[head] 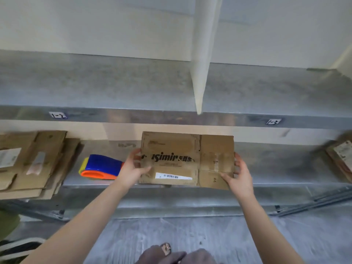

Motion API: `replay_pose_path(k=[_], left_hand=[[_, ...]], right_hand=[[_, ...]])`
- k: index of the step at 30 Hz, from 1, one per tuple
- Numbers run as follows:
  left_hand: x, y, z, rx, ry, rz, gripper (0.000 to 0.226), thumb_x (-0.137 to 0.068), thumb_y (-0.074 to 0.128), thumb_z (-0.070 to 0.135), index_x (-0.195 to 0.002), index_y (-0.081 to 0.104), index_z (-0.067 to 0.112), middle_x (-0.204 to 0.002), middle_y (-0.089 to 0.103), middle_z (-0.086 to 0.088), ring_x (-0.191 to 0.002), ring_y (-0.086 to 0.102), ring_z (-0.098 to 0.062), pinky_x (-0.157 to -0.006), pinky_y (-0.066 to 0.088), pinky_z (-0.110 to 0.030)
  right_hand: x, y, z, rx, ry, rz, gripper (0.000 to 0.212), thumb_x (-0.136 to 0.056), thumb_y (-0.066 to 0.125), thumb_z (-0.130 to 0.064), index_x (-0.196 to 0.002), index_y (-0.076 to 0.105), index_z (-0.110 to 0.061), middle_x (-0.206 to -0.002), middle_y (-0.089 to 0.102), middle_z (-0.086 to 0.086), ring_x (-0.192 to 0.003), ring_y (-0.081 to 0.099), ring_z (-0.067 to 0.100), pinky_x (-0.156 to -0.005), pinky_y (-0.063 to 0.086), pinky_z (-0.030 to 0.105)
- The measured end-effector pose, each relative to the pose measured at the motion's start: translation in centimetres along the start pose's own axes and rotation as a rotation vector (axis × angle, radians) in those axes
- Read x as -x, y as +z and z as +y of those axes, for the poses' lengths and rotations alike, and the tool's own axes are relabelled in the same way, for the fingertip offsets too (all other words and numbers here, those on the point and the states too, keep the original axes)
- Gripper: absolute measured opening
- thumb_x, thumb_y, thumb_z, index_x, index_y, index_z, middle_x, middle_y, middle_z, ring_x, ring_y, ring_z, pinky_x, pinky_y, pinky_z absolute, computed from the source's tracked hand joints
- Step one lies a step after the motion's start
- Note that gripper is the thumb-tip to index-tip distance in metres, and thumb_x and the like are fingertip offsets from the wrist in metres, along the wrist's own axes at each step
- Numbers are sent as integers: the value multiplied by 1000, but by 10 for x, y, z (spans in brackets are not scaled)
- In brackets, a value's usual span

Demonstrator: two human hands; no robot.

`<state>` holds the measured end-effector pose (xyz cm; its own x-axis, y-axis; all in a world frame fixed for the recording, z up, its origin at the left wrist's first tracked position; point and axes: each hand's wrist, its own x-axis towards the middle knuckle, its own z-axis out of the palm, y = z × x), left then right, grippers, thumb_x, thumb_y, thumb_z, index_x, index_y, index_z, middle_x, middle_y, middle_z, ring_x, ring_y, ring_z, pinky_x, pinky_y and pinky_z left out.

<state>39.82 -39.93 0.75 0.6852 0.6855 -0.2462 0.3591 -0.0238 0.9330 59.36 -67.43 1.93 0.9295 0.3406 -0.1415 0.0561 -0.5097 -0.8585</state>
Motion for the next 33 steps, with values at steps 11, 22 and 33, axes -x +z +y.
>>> replay_pose_path(k=[11,22,33], left_hand=[[-11,40,0,-37,-57,7,39,-93,56,2,-126,42,18,-122,60,1,-115,57,-19,-98,45,-34],[23,74,22,-50,15,-63,71,-89,67,24,-141,20,39,-137,36,16,-128,32,-3,-109,27,-32],[34,73,13,-197,108,-61,73,-85,69,38,-130,17,60,-141,34,17,-122,46,-7,-103,41,-36]], right_hand=[[-52,-15,32,-59,65,-14,46,-84,73,-9,-115,46,-29,-111,64,0,-110,63,22,-96,46,33],[-48,-28,40,-236,42,-275,73,-81,77,-18,-134,34,-42,-134,51,-9,-126,50,14,-104,45,38],[-19,-35,34,-286,12,-514,101,-76,76,3,-144,19,-45,-147,32,-11,-124,48,18,-86,56,32]])
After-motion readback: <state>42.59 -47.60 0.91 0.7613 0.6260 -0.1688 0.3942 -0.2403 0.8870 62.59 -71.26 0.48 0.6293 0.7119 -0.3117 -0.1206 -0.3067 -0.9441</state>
